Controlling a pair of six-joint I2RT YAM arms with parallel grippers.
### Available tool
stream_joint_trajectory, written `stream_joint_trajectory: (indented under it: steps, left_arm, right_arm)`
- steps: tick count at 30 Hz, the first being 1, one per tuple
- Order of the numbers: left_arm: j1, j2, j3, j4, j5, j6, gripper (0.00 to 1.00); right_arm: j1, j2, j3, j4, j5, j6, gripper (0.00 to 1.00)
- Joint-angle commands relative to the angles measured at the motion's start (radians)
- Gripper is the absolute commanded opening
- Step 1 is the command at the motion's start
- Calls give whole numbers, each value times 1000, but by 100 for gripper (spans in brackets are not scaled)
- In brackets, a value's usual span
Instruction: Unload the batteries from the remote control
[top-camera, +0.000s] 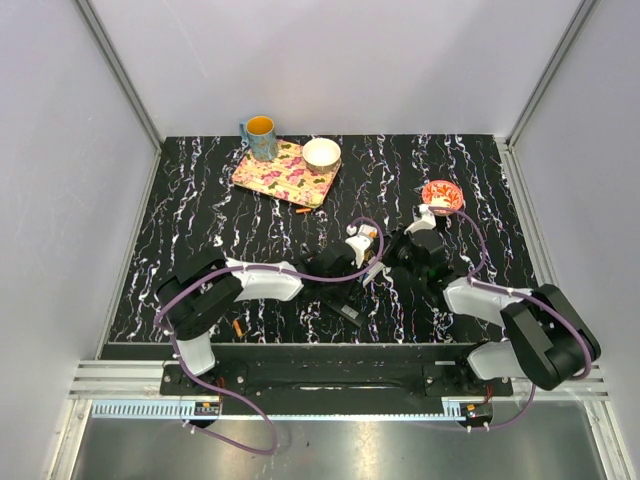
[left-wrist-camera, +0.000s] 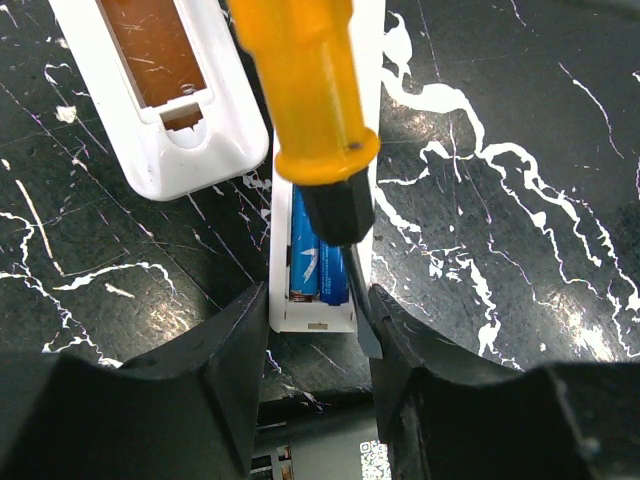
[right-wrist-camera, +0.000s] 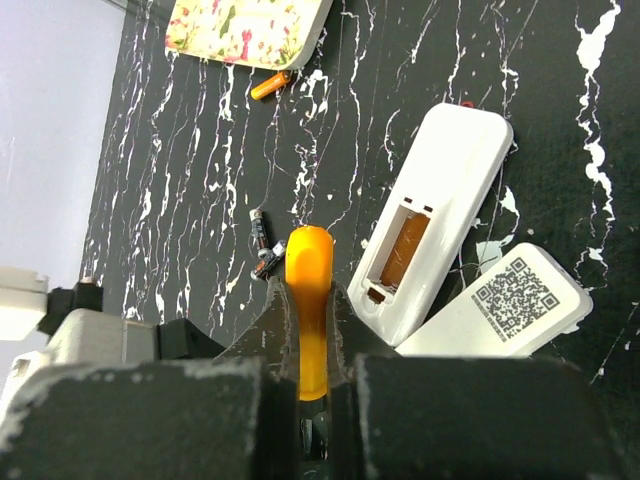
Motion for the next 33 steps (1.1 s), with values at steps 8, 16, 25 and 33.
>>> stream_joint_trajectory:
  steps: [8,16,25,33]
  left_arm:
    - [-2,15,7,8,-13,-6,0]
    - [-2,25,12,6,-10,-5,0]
    - [-2,25,13,2,-5,-3,0]
    - [-2,28,15,2,-7,-3,0]
  right_arm:
    - [-69,-128,44,-82,115,-186,0]
    - [-96,-68,29,-24,101,-187,0]
    - [-96,9,15,108,96,-154,0]
    - [-96,75,16,157,96,-131,0]
